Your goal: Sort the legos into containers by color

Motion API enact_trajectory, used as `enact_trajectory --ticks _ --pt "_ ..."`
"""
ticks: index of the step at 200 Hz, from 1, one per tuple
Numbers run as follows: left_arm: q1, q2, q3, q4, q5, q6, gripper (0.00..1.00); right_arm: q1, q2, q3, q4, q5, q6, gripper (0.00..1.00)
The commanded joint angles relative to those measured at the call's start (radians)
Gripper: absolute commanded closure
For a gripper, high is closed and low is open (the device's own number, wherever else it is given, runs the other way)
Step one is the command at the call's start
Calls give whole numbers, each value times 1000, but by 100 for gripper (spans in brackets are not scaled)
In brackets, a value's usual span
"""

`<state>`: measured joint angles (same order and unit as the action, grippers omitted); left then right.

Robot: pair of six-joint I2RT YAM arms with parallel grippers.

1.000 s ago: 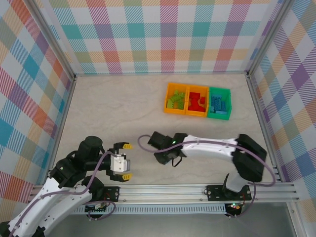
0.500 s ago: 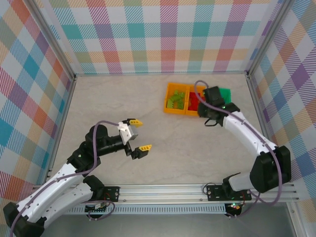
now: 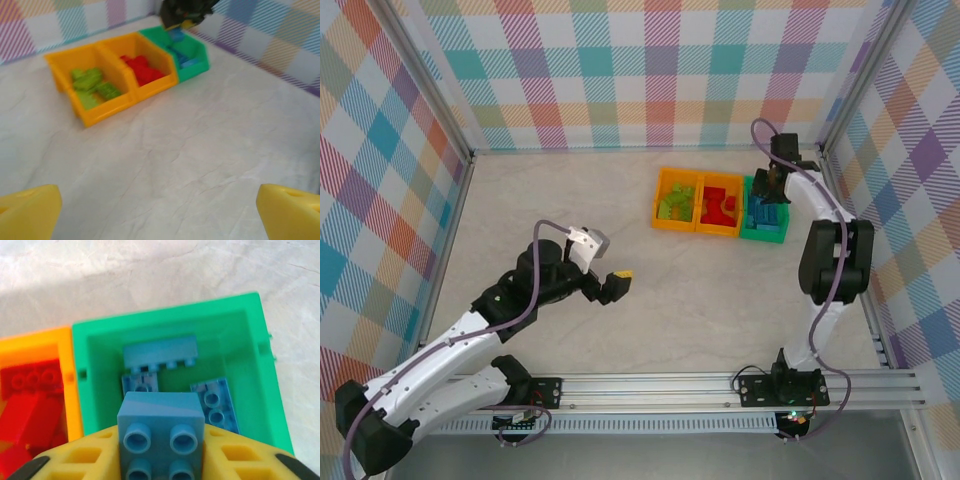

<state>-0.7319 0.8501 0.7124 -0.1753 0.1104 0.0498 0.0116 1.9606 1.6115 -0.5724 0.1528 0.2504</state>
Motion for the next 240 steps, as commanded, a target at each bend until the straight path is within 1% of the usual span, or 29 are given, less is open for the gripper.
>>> enact_trajectory --ticks 1,12,20,35,47,61,70,89,99,113,122,135,144,163,176,185,200,205,210,217,221,223,226,233,240 --pt "-8 14 -2 -34 -173 -66 0 3 39 102 -89 -91 -13 55" --pt "-7 23 -20 -15 -230 -69 0 4 28 109 -99 -96 1 51" --pt "-3 30 -34 -5 -305 -78 0 2 7 101 -98 -101 3 49" --pt "15 37 -68 34 -466 -88 0 2 -51 62 -99 -101 4 48" --pt "48 32 -112 95 -554 -79 0 2 -126 -2 -78 -102 3 46" --pt "99 21 -166 169 -639 -68 0 2 -241 -136 -8 -101 15 43" --pt "137 14 -195 211 -673 -55 0 3 -329 -238 62 -103 25 40" --pt "216 26 -275 347 -723 6 0 4 -526 -505 274 -102 36 29" --pt "252 49 -312 420 -729 48 0 2 -625 -659 418 -97 29 22" --pt "298 94 -339 480 -721 117 0 3 -739 -863 622 -79 4 5" --pt "317 125 -350 511 -729 142 0 2 -788 -978 745 -51 -25 0" --pt "341 160 -366 554 -748 138 0 2 -819 -1114 900 -18 -76 0" --pt "360 182 -387 605 -742 124 0 2 -815 -1170 960 -12 -109 0" --pt "414 243 -421 694 -671 78 0 3 -746 -1221 1058 -21 -156 0" --pt "440 308 -426 751 -632 74 0 2 -679 -1241 1160 -36 -177 0" --pt "451 352 -426 802 -614 80 0 4 -660 -1230 1169 -53 -188 0" --pt "468 415 -403 850 -573 99 0 3 -602 -1263 1362 -89 -221 0" --pt "474 441 -397 878 -564 99 0 3 -572 -1262 1382 -93 -222 0" --pt "483 467 -390 907 -548 100 0 2 -533 -1260 1403 -87 -217 0" --pt "500 503 -374 937 -515 102 0 3 -457 -1278 1492 -95 -222 0" --pt "510 525 -351 921 -504 94 0 3 -413 -1287 1588 -95 -229 0" --pt "514 530 -336 893 -503 86 0 6 -403 -1286 1609 -92 -231 0" --pt "521 538 -310 852 -493 72 0 7 -411 -1276 1582 -94 -229 0" --pt "546 570 -275 828 -439 52 0 3 -453 -1236 1425 -97 -220 0" --pt "566 601 -258 835 -394 24 0 4 -427 -1230 1454 -82 -217 0"
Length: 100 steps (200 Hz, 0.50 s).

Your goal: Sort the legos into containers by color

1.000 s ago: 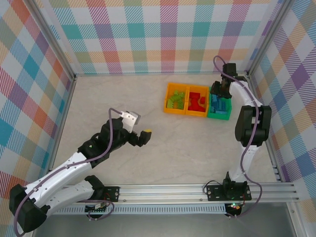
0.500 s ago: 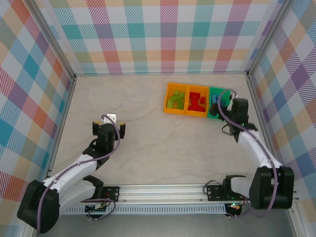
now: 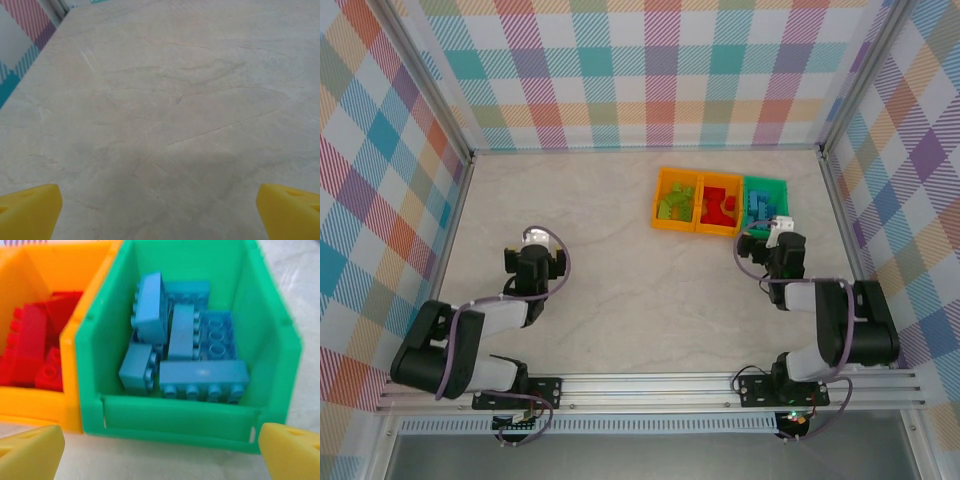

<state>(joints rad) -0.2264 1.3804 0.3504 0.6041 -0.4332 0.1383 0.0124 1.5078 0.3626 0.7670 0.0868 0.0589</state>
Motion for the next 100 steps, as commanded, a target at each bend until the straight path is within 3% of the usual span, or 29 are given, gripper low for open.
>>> enact_trajectory --ticks 1,13,25,46,100 --pt "63 78 103 66 156 -68 0 3 28 20 119 -11 -24 0" --pt "104 168 97 171 199 -95 0 2 13 31 65 9 -14 0" --pt "165 155 94 136 282 -147 0 5 13 30 70 19 -13 0" --pt "168 186 69 210 342 -122 0 5 16 29 81 21 -13 0" --pt "163 186 69 205 341 -116 0 5 15 30 77 21 -13 0"
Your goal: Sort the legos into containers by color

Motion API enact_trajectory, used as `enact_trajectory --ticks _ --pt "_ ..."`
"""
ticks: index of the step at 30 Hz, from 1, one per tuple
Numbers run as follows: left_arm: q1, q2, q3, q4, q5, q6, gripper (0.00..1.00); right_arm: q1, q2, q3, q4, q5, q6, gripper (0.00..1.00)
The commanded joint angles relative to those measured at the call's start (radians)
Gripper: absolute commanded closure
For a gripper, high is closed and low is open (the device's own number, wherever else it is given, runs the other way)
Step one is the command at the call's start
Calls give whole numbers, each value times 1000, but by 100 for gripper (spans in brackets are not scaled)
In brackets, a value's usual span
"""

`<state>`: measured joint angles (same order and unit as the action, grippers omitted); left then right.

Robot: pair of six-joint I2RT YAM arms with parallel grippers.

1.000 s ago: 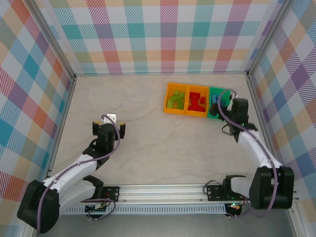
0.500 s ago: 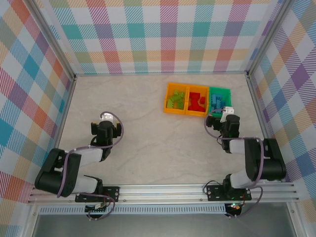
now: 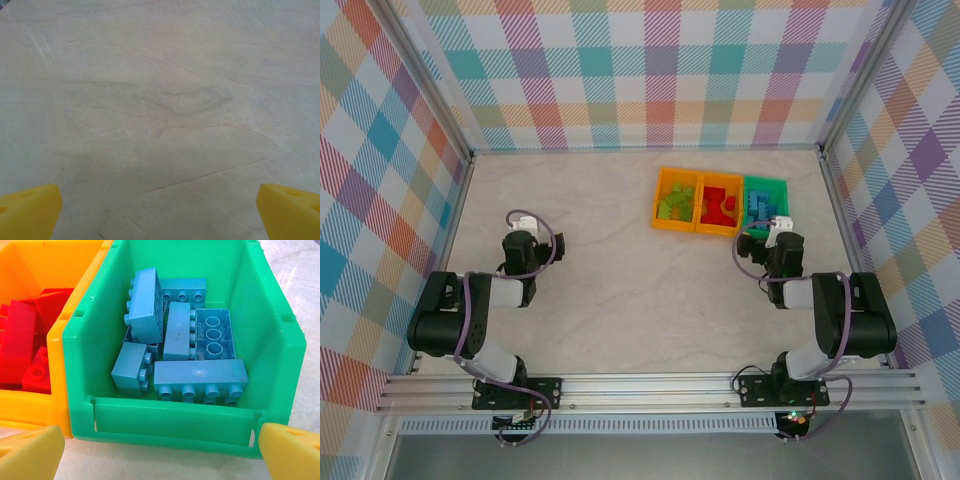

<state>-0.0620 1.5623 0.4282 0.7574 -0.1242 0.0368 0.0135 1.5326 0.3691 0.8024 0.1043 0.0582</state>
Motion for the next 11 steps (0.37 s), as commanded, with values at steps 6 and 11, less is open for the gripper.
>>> enact_trajectory --ticks 6,11 --pt "-1 4 -8 50 32 -14 0 4 -6 30 34 -12 -20 0" --pt "-2 4 -8 51 31 -13 0 3 -9 21 46 4 -13 0"
